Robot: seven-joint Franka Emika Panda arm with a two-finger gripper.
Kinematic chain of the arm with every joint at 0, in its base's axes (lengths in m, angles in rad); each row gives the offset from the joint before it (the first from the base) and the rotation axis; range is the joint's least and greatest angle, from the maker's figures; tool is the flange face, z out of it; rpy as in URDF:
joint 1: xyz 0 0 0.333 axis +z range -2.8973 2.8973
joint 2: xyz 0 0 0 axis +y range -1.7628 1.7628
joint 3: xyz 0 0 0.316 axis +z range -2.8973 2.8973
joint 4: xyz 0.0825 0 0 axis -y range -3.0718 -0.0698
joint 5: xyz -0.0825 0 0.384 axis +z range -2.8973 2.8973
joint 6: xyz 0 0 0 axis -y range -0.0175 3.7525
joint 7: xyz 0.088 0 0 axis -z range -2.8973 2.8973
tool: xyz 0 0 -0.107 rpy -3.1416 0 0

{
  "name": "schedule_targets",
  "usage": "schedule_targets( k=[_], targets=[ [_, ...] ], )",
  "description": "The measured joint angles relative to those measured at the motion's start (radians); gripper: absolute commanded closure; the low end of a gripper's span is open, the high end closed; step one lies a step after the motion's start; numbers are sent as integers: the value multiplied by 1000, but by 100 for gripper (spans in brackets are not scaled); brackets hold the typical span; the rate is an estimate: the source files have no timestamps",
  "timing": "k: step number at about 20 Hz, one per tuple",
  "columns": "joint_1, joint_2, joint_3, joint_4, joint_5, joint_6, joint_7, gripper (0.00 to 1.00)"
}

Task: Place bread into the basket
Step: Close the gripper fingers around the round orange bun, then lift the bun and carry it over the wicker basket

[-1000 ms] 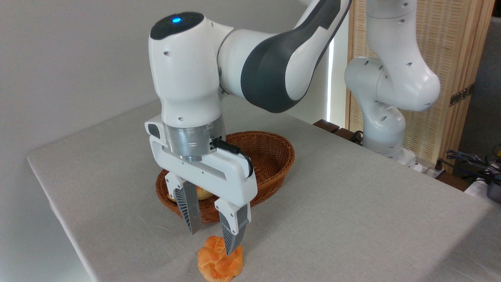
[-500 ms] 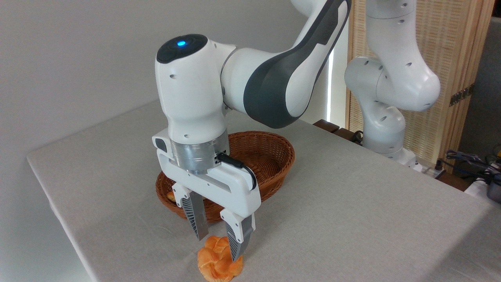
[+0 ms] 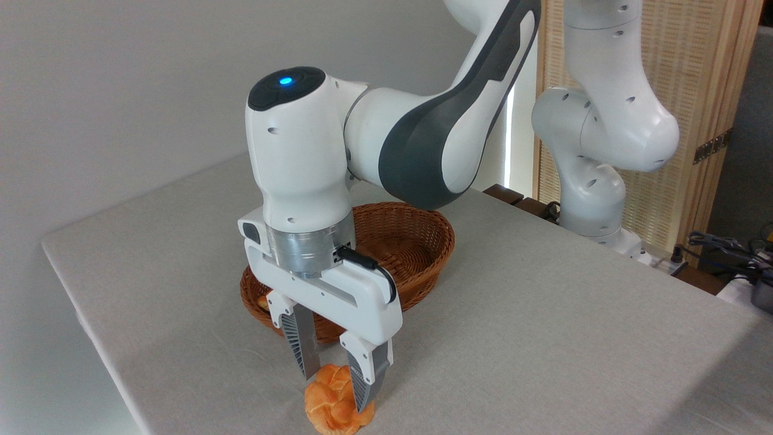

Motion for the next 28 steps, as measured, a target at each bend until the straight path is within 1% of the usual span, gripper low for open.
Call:
schedule_targets(
  k=[1, 2, 3, 5, 6, 10, 14, 17, 28],
  targets=[
    [0, 4, 0, -7, 0, 24, 0, 0],
    [0, 9, 0, -15, 0, 47, 0, 4],
    [0, 13, 0, -22, 0, 64, 0, 20],
    [0, 18, 0, -24, 0, 76, 1, 41],
    [0, 17, 0, -24, 0, 77, 2, 48],
    [0, 17, 0, -24, 1, 77, 27, 58],
    [0, 17, 0, -24, 1, 77, 35, 58],
    [1, 17, 1, -24, 1, 77, 43, 64],
    [2, 3, 2, 3, 0, 75, 43, 64]
  ],
)
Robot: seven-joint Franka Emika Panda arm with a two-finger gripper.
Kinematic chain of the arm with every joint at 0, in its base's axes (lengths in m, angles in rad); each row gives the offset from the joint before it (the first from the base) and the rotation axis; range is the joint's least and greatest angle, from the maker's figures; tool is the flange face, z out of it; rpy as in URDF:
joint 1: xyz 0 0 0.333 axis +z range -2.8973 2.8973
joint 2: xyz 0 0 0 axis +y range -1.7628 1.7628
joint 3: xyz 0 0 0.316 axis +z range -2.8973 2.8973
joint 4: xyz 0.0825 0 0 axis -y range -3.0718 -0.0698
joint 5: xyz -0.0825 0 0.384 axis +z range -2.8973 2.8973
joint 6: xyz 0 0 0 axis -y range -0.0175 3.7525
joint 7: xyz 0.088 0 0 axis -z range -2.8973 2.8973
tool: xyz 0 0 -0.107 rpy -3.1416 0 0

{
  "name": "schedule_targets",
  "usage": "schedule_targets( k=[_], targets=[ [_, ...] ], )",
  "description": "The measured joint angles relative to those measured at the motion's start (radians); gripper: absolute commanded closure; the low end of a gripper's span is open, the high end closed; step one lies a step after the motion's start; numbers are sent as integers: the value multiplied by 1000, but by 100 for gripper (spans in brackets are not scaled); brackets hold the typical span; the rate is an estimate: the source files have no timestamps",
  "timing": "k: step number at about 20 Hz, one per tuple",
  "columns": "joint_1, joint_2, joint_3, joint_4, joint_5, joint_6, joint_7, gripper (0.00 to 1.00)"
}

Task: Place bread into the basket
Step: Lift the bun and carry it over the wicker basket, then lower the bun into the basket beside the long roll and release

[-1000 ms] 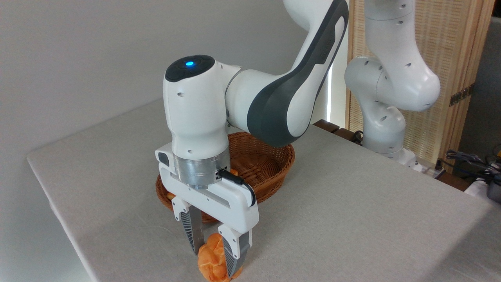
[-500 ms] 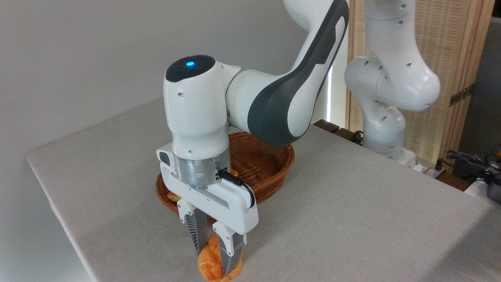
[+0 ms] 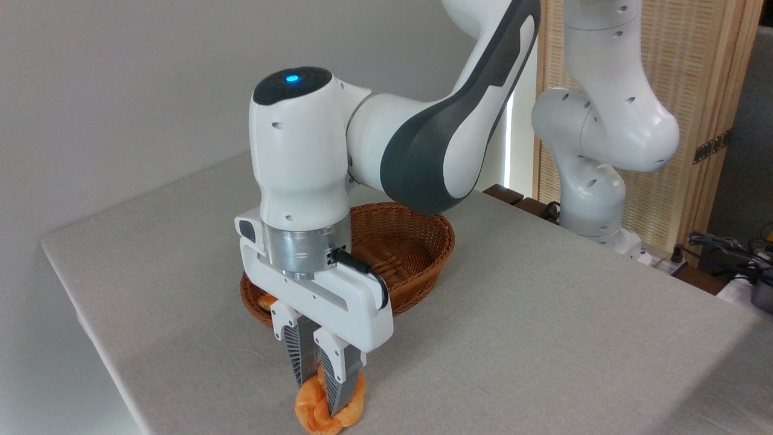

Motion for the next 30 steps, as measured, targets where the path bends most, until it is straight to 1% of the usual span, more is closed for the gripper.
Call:
schedule_targets(
  k=[2, 4, 6, 8, 9, 11, 12, 14, 15, 16, 18, 19, 20, 21, 22, 23, 24, 25, 27, 30],
  targets=[
    [0, -3, 0, 29, 0, -29, 0, 64],
    [0, -12, 0, 83, 0, -92, 0, 62],
    [0, -47, 0, 155, 0, -192, 0, 54],
    [0, -111, -1, 199, 0, -311, 0, 54],
    [0, -144, -5, 206, 0, -361, 1, 54],
    [-1, -213, -33, 206, 0, -493, 6, 53],
    [-3, -236, -49, 203, 0, -552, 14, 49],
    [-20, -278, -80, 170, -1, -663, 59, 47],
    [-34, -293, -85, 142, -1, -684, 82, 47],
    [-52, -310, -89, 100, -1, -689, 103, 43],
    [-94, -342, -91, 18, -1, -685, 123, 43],
    [-120, -354, -91, -15, -1, -682, 127, 39],
    [-147, -362, -92, -43, 0, -673, 127, 26],
    [-173, -366, -92, -72, 0, -653, 127, 19],
    [-196, -368, -94, -104, 0, -628, 127, 19],
    [-215, -367, -100, -142, 0, -593, 127, 16],
    [-224, -365, -113, -175, 0, -558, 127, 6],
    [-229, -363, -128, -204, 0, -525, 127, 4],
    [-232, -359, -149, -237, 0, -486, 124, 0],
    [-232, -357, -155, -243, 0, -476, 124, 0]
  ],
)
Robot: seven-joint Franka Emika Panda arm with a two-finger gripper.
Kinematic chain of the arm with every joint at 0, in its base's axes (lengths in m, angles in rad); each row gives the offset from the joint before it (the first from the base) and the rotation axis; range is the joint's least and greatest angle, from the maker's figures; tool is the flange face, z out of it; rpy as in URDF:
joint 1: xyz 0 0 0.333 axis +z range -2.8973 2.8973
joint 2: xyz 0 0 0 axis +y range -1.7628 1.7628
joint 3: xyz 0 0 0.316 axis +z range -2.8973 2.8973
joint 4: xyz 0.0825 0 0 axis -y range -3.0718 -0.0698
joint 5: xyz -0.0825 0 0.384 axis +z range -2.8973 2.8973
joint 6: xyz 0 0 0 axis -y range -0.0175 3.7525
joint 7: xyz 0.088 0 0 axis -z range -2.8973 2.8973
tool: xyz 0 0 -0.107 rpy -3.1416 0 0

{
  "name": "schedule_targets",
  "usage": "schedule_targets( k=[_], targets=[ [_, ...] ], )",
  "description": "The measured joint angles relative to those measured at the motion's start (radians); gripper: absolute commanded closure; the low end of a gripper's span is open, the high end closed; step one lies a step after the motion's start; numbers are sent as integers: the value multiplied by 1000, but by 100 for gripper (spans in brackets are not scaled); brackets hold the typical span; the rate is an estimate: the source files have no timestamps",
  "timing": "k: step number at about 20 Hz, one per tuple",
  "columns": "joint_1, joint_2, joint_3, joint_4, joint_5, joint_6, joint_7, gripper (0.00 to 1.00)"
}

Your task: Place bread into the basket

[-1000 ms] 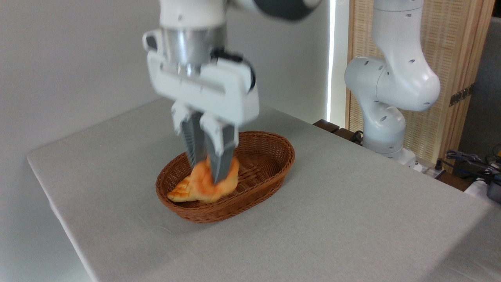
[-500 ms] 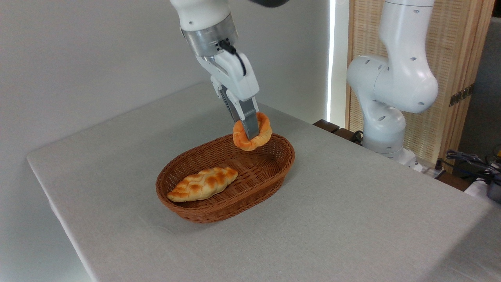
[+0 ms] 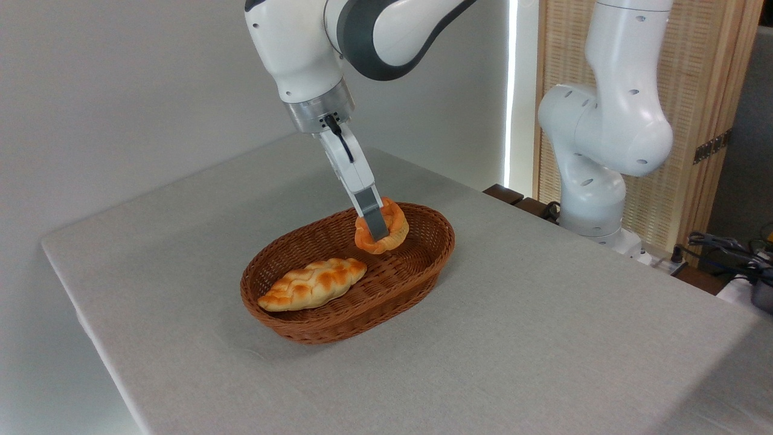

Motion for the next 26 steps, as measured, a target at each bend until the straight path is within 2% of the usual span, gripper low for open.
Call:
schedule_targets(
  k=[6, 10, 14, 17, 20, 22, 26],
  targets=[
    [-1, 7, -11, -1, 0, 0, 0, 0],
    [1, 9, -11, -1, 44, 1, 0, 0],
    [8, 5, -11, 21, 51, 11, 0, 0],
    [40, 2, -9, 92, 45, 15, -3, 0],
    [106, 1, -3, 186, -5, 16, -5, 0],
    [139, 8, 1, 245, -19, 16, -5, 0],
    [155, 66, 24, 377, -20, -3, -9, 0]
  ],
)
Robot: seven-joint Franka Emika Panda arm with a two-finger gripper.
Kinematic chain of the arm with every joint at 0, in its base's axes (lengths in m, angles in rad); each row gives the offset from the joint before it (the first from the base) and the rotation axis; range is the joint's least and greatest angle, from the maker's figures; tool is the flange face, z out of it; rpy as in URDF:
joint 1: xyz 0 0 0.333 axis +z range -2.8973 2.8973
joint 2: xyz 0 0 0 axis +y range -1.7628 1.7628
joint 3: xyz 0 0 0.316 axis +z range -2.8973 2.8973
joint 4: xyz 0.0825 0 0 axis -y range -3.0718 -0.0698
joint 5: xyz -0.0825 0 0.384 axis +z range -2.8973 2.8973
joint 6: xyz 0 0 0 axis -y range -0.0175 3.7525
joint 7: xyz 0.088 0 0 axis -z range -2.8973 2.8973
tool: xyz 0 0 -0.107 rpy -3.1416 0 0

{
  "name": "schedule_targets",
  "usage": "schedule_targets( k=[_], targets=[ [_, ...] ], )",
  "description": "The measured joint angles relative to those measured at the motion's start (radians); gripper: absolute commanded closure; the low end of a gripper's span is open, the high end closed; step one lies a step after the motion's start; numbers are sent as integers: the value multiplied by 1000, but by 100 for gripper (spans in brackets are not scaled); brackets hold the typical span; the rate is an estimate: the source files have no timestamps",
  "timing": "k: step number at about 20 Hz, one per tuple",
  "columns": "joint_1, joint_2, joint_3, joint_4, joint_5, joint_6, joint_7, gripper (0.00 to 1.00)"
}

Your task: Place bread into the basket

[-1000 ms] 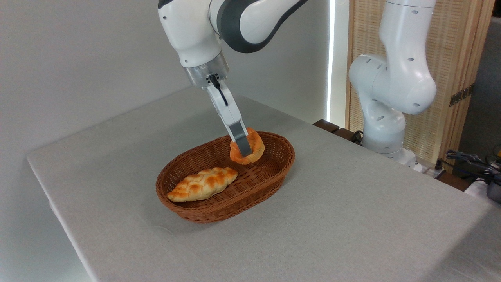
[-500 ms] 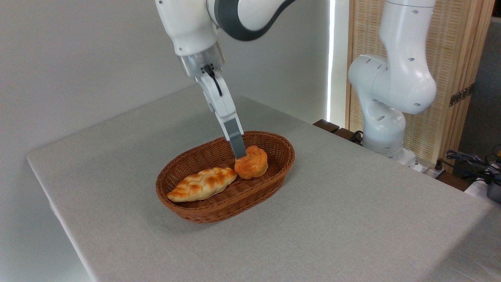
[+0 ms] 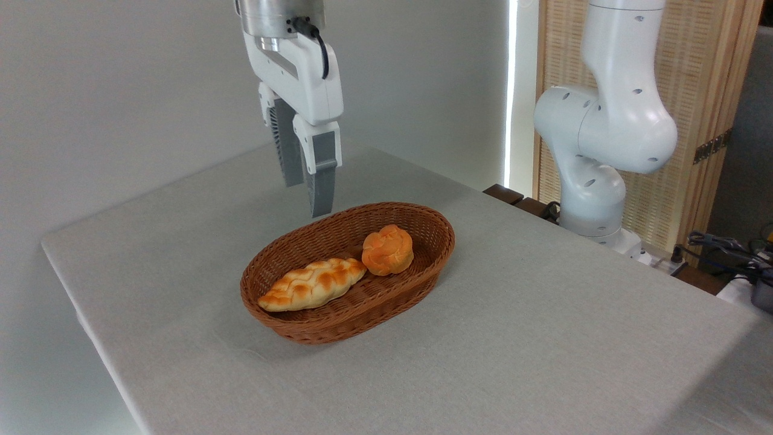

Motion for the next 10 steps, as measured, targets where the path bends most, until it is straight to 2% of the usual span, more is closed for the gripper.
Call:
schedule_targets(
  k=[4, 7, 10],
  targets=[
    [2, 68, 60, 116, -5, -60, 0, 0],
    [2, 98, 64, 163, -5, -100, -15, 0],
    [1, 105, 65, 171, -5, -104, -81, 0]
  ],
)
